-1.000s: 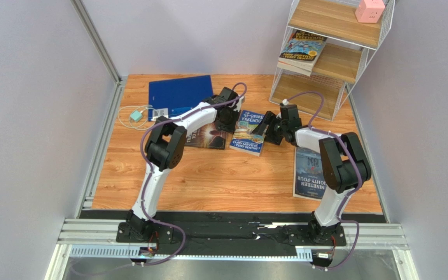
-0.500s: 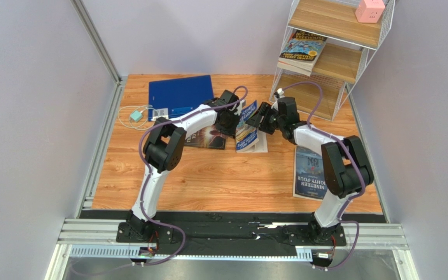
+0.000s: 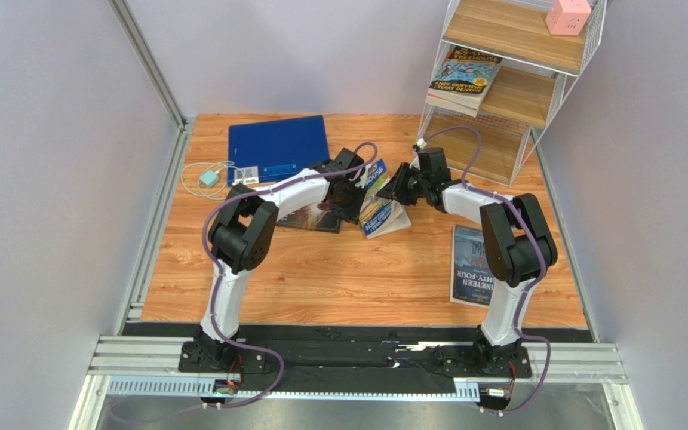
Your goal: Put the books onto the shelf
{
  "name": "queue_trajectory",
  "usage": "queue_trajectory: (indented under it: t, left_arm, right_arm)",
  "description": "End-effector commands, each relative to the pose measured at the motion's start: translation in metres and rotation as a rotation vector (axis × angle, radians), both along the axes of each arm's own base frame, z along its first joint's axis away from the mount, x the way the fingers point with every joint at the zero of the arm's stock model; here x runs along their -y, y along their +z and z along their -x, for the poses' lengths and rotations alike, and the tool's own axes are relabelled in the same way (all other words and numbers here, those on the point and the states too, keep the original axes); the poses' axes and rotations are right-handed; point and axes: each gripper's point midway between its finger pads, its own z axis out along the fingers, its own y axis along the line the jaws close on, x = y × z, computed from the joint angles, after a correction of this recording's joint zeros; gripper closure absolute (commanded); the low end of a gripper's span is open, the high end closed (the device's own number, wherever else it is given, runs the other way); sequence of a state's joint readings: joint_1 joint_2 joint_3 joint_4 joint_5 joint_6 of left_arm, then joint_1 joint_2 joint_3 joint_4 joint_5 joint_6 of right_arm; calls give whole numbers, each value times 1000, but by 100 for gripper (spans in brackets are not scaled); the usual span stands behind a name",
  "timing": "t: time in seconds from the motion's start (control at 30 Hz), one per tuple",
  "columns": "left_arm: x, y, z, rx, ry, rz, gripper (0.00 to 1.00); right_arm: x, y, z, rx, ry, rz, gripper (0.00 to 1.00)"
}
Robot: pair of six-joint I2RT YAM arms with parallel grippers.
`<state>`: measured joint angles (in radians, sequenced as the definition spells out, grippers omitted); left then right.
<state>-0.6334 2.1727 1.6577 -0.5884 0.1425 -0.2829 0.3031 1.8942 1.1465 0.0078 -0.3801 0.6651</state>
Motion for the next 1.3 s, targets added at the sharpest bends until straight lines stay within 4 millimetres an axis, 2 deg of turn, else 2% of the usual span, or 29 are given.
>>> queue_trajectory:
  t: [0.0,0.03,0.1,0.13,0.2,0.23,0.3,0.33,0.4,0.43,0.5,0.53,0.57,0.73,0.8,0.83,0.97,1.07,1.1,1.2,1.27]
  left_arm:
    - [-13,58,10,121,55,51,60]
    - [-21,73,20,133,70,88,59]
    - [-25,93,24,148,83,174,54]
    - [-31,107,34,166,86,214,51]
    - [-31,126,42,184,85,303,48]
    - [-35,138,53,205,83,342,43]
    - [-33,157,59,232,77,432,38]
    - [-37,164,69,244,77,463,31]
    - [-36,178,73,263,91,550,18]
    - [-43,180,80,271,109,575,1]
    - [-43,200,80,299,146,700,0]
    - [-47,201,87,302,155,746,0]
    - [-44,218,84,353,133,824,0]
    - [-40,234,81,397,137,913,0]
    - [-38,238,79,419,128,939,1]
    - [-37,249,77,460,117,973,1]
    - [-36,267,72,525,112,1032,3]
    - [-29,266,65,504,102,1026,11]
    - [-26,269,64,498,90,1034,17]
    - [-15,266,62,450,56,1078,99]
    - [-12,266,62,444,44,1092,100]
  right_arm:
    - [-26,40,25,40,117,-77,100]
    - [-29,61,22,103,125,-109,100]
    - [-33,77,28,127,147,-164,100]
    - [-35,95,28,179,161,-191,100]
    - [-39,113,34,210,198,-230,100]
    - [-40,132,38,257,213,-251,100]
    - [-41,149,44,294,236,-277,100]
    - [-41,165,50,332,246,-300,100]
    - [-42,183,57,369,263,-333,100]
    - [-40,202,62,413,263,-368,100]
    - [-41,222,71,448,283,-405,100]
    - [-42,229,74,460,290,-422,100]
    - [-42,236,75,459,290,-444,100]
    - [-48,262,91,488,336,-516,100]
    - [-50,269,97,497,357,-524,100]
    - [-54,268,100,487,368,-525,100]
    - [-60,266,110,477,390,-527,100]
    - [-67,263,117,470,419,-543,100]
    - [-69,262,119,467,426,-547,100]
    - [-76,264,124,469,448,-562,99]
    - [-77,261,123,460,454,-546,96]
